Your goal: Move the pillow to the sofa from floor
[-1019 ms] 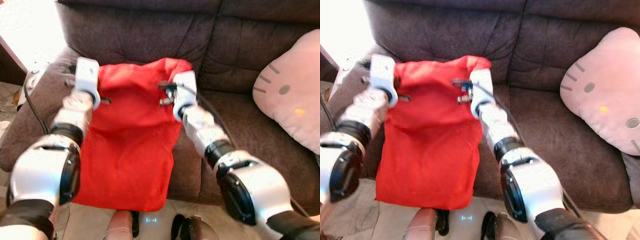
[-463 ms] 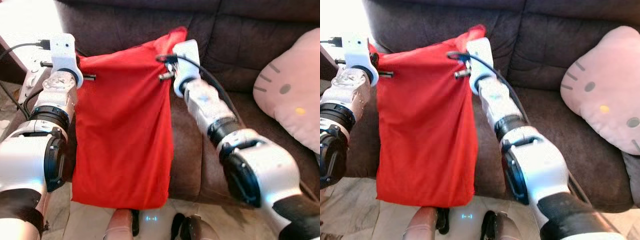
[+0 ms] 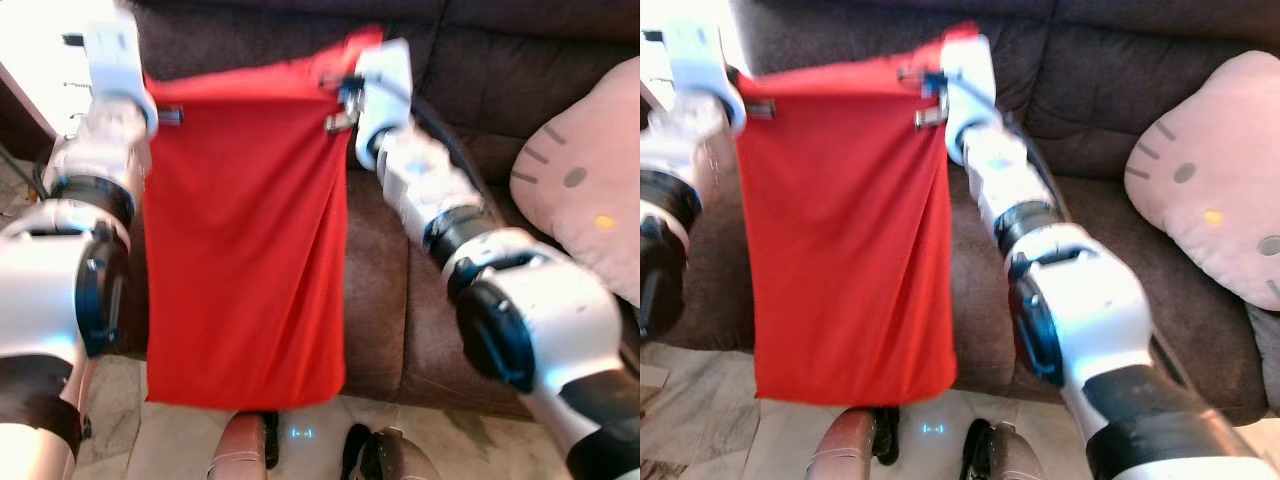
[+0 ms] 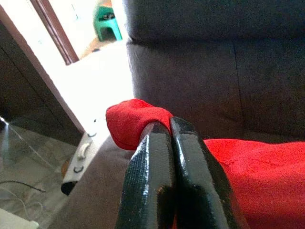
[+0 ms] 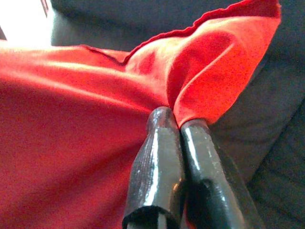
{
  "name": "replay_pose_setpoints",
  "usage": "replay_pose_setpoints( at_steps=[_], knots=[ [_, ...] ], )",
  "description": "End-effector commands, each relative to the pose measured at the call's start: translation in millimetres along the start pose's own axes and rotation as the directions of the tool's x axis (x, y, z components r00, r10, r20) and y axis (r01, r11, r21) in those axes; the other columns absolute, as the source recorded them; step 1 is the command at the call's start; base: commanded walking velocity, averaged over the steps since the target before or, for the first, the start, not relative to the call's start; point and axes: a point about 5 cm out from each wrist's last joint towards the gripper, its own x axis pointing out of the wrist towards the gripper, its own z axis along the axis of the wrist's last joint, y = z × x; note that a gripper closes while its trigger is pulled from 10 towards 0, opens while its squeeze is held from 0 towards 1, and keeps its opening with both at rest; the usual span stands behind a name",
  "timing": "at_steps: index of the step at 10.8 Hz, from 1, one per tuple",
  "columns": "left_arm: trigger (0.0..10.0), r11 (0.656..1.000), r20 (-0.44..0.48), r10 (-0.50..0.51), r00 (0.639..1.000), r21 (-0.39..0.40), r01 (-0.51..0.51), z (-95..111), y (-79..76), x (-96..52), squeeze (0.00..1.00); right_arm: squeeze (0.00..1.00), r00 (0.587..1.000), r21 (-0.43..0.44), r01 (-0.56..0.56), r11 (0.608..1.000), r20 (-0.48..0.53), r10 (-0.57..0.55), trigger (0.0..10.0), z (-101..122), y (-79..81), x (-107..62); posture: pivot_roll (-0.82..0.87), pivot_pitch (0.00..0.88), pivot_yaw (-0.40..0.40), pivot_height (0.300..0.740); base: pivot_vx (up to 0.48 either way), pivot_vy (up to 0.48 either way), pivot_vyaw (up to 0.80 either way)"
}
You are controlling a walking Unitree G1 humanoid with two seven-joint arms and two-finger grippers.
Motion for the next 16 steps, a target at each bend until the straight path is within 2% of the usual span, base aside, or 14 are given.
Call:
replay_pose_setpoints(
  at_steps=[1,3,4,5,7,8,9,13,14,15,16],
  knots=[
    [10.0,1.000,0.101,0.024,0.995,0.013,-0.025,29.2,4.2,1.9,0.00,0.00,0.991,0.017,0.053,0.998,0.123,-0.054,10.0,38.0,-10.6,1.0,0.21,0.254,-0.048,0.703,0.000,0.000,0.00],
    [10.0,0.999,0.047,-0.031,0.998,0.029,0.029,14.0,-8.2,0.5,0.00,0.00,0.995,0.033,0.062,0.998,0.079,-0.064,10.0,23.7,-10.5,0.7,0.21,0.272,-0.044,0.703,0.000,0.000,0.00],
    [10.0,0.993,-0.042,-0.090,0.995,0.068,0.093,-16.5,-21.8,-4.1,0.00,0.00,0.999,0.023,0.053,0.998,-0.011,-0.053,10.0,-8.4,-5.2,-1.6,0.21,0.289,-0.043,0.703,0.000,0.000,0.00],
    [10.0,0.990,-0.092,-0.114,0.989,0.072,0.120,-33.9,-28.3,-7.9,0.00,0.00,0.997,0.042,0.047,0.998,-0.063,-0.045,10.0,-26.6,-2.1,-3.9,0.21,0.299,-0.043,0.703,0.000,0.000,0.00],
    [10.0,0.986,-0.187,-0.136,0.973,0.065,0.151,-67.8,-38.5,-17.4,0.00,0.00,0.989,0.061,0.042,0.997,-0.147,-0.032,10.0,-57.1,4.9,-9.6,0.21,0.323,-0.040,0.703,0.000,0.000,0.00],
    [10.0,0.986,-0.208,-0.141,0.968,0.061,0.157,-75.2,-40.7,-19.9,0.00,0.08,0.987,0.070,0.034,0.997,-0.160,-0.023,10.0,-62.4,7.1,-10.8,0.21,0.329,-0.041,0.703,0.000,0.000,0.00],
    [10.0,0.986,-0.229,-0.151,0.962,0.038,0.164,-82.6,-42.5,-22.5,1.00,1.00,0.986,0.097,0.022,0.995,-0.166,-0.006,10.0,-66.5,10.0,-11.8,0.21,0.332,-0.039,0.703,0.000,0.000,0.00],
    [10.0,0.993,-0.236,-0.109,0.966,0.021,0.117,-88.3,-37.9,-23.7,1.00,1.00,0.987,0.094,-0.001,0.996,-0.159,0.016,10.0,-69.0,16.0,-12.4,0.21,0.335,-0.040,0.703,0.000,0.000,0.00],
    [10.0,0.995,-0.207,-0.104,0.973,-0.008,0.104,-83.0,-37.3,-22.1,1.00,0.00,0.990,0.097,0.007,0.995,-0.142,0.007,10.0,-66.0,15.2,-11.7,0.20,0.323,-0.036,0.703,0.000,0.000,0.00],
    [10.0,0.994,-0.188,-0.108,0.976,-0.020,0.106,-79.5,-38.7,-21.4,1.00,0.00,0.992,0.121,0.021,0.992,-0.129,-0.006,10.0,-64.2,13.4,-11.4,0.20,0.317,-0.035,0.703,0.000,0.000,0.00],
    [10.0,0.992,-0.131,-0.121,0.984,0.005,0.123,-76.4,-41.4,-21.9,0.00,0.00,0.995,0.143,0.047,0.989,-0.098,-0.033,10.0,-66.2,8.6,-13.0,0.20,0.289,-0.030,0.703,0.000,0.000,0.00]
  ],
)
